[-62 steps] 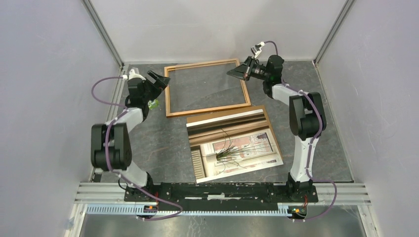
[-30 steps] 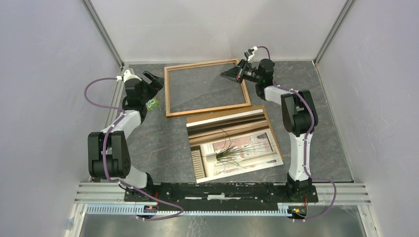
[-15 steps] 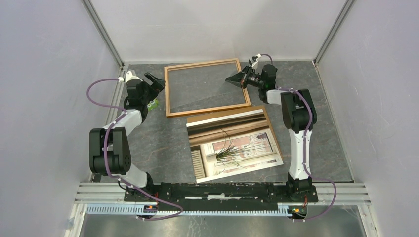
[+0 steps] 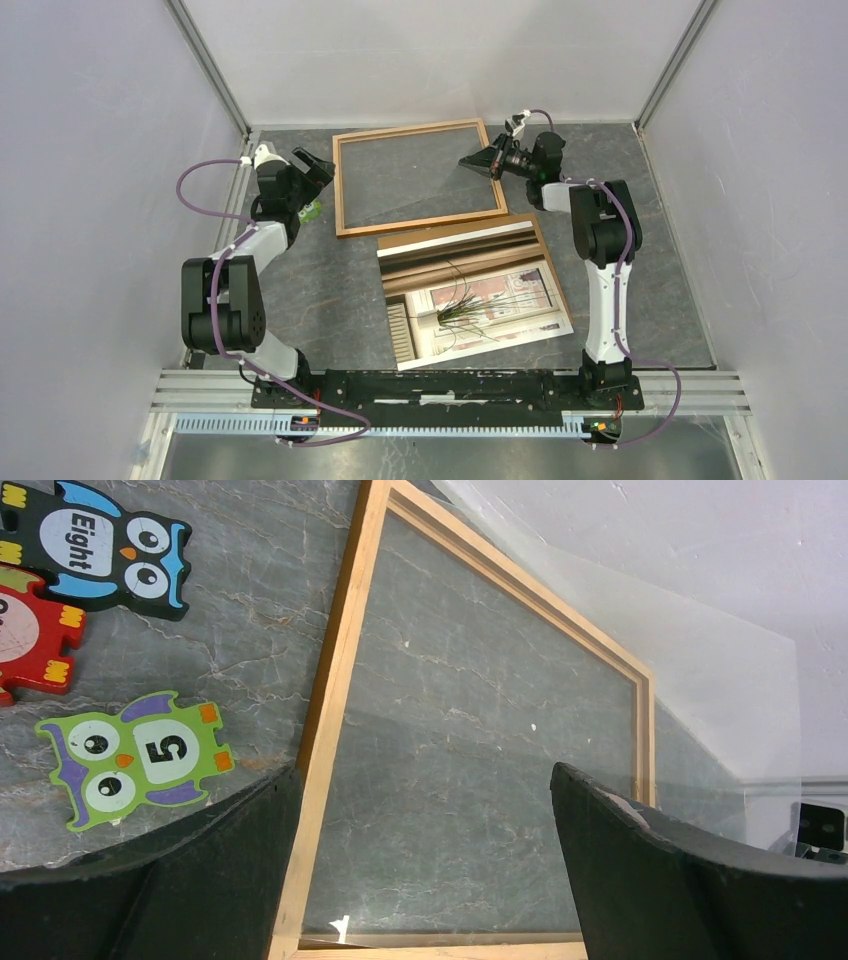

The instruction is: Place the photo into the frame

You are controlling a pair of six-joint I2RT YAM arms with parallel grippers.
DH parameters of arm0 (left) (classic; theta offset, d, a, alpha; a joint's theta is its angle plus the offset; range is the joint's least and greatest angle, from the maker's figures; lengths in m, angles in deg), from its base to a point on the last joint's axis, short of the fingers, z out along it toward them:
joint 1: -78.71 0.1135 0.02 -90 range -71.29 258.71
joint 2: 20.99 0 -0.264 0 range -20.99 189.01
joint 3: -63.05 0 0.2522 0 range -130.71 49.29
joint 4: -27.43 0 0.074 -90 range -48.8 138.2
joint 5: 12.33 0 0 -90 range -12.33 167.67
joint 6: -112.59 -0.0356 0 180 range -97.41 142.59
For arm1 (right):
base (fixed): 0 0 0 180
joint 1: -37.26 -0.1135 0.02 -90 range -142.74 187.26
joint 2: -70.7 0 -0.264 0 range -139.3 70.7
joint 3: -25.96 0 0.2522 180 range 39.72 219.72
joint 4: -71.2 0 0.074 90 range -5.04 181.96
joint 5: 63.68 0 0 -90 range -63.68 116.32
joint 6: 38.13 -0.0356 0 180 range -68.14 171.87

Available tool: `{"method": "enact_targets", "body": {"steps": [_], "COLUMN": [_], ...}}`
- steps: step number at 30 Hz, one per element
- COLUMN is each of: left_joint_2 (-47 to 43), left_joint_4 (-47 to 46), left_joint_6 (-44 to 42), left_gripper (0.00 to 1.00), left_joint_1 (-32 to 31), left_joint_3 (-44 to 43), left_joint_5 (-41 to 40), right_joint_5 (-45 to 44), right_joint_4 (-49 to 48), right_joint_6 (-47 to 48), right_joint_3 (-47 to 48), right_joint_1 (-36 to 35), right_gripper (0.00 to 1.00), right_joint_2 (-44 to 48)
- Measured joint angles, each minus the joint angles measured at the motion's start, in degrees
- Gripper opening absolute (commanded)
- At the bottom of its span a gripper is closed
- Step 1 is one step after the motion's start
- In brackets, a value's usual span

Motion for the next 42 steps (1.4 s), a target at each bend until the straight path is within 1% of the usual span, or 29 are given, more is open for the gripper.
{"method": "enact_targets", "body": {"steps": [29,42], "left_joint_2": [2.4,2.6], "left_joint_4": [-0.4,-0.5], "left_joint_6": [0.0,0.0], "left_gripper": [1.0,1.0], "left_joint_1": [-0.1,-0.4], "left_joint_3": [-0.1,-0.1], "left_joint_5": [1.2,1.2], "right_joint_5": [2.9,2.9], "right_joint_4": [-0.4,2.4], "right_joint_6": [0.0,1.4], "right_joint_3": [1.0,2.5], "right_joint_1": [0.9,1.8], "right_gripper": [0.0,0.0], "right_joint_2": [-3.0,-3.0]}}
